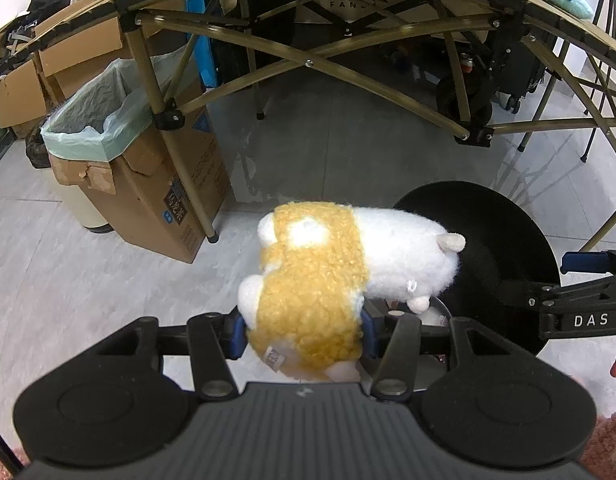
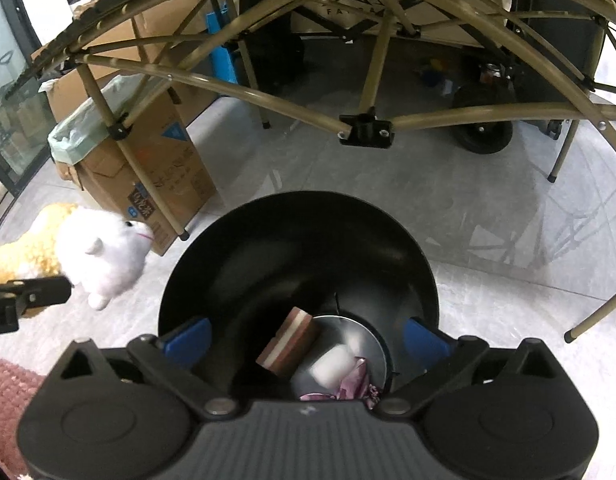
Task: Collect trash
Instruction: 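Move the left gripper over the bin and open it to drop the plush sheep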
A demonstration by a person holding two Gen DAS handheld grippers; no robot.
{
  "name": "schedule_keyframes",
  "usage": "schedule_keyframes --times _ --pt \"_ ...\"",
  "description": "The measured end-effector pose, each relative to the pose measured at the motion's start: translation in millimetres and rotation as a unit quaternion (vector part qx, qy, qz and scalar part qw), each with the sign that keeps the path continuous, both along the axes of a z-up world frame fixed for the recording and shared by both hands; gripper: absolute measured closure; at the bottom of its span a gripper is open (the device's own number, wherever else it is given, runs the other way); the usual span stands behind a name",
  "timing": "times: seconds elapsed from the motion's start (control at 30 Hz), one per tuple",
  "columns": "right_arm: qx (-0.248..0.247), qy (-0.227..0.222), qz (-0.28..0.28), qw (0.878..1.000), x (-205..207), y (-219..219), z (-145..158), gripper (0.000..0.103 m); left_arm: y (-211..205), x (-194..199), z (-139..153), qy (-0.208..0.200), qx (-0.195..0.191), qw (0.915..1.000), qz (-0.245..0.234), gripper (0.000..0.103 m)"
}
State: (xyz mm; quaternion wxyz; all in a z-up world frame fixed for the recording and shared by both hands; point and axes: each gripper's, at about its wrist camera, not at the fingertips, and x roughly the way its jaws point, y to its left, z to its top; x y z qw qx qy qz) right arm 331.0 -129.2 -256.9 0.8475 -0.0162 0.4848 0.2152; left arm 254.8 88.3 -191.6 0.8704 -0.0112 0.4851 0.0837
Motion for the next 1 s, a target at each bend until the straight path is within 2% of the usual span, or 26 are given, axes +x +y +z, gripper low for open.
schedule_keyframes --times 0.43,1.0 --pt "-0.016 -0.027 -0.013 0.999 -6.2 -17.7 7.5 0.0 -13.6 4.7 4.3 -0.005 -0.001 0.9999 -0.012 0.051" --pt "-0.009 -0.043 -0.113 0.993 -18.1 -98.2 34.7 0.0 -75.6 21.2 19.1 -0.025 -0.006 0.997 -0.073 0.051"
